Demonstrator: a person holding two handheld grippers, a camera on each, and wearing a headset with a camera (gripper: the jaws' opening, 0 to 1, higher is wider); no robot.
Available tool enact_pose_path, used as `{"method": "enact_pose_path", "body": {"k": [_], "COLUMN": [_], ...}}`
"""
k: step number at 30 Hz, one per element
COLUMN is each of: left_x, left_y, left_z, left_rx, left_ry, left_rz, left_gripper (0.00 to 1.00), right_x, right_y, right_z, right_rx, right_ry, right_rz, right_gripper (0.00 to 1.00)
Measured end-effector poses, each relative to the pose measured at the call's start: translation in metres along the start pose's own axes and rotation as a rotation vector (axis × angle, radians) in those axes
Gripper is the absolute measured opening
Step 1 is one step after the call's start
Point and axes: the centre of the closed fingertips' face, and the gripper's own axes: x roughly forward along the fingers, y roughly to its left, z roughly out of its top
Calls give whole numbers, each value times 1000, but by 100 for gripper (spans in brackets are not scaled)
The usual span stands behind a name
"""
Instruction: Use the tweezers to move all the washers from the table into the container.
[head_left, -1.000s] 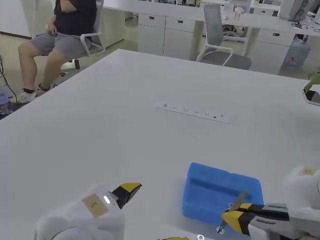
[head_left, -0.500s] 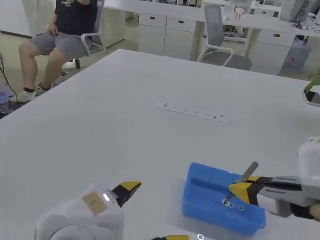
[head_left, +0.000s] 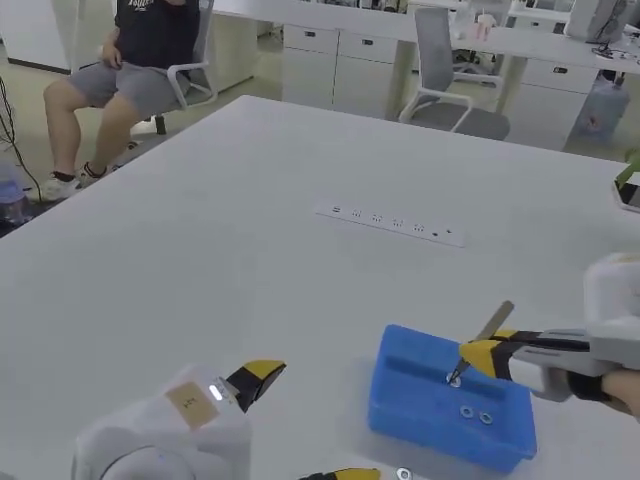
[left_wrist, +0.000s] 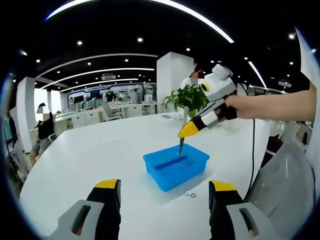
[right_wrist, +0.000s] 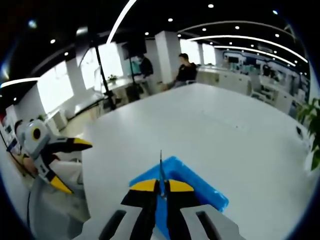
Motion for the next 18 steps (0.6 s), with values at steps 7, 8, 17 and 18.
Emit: {"method": "enact_pose_path", "body": {"k": [7, 8, 17, 18], "left_x": [0, 0, 0, 0], "left_y": [0, 0, -1, -1], "left_z": [0, 0, -1, -1], "left_rx": [-1, -2, -1, -1], "left_ry": [1, 1, 5, 6], "left_rz": [-1, 0, -1, -1], "left_gripper": [72, 72, 72, 72], "right_x": [7, 9, 23, 24], "right_y": [-8, -9, -19, -20], "right_z": [-2, -2, -18, -20], "right_rx": [15, 20, 58, 58], "right_ry": [4, 5, 39, 46], "right_rz": [-15, -15, -18, -21], "right_gripper": [3, 3, 3, 3]}}
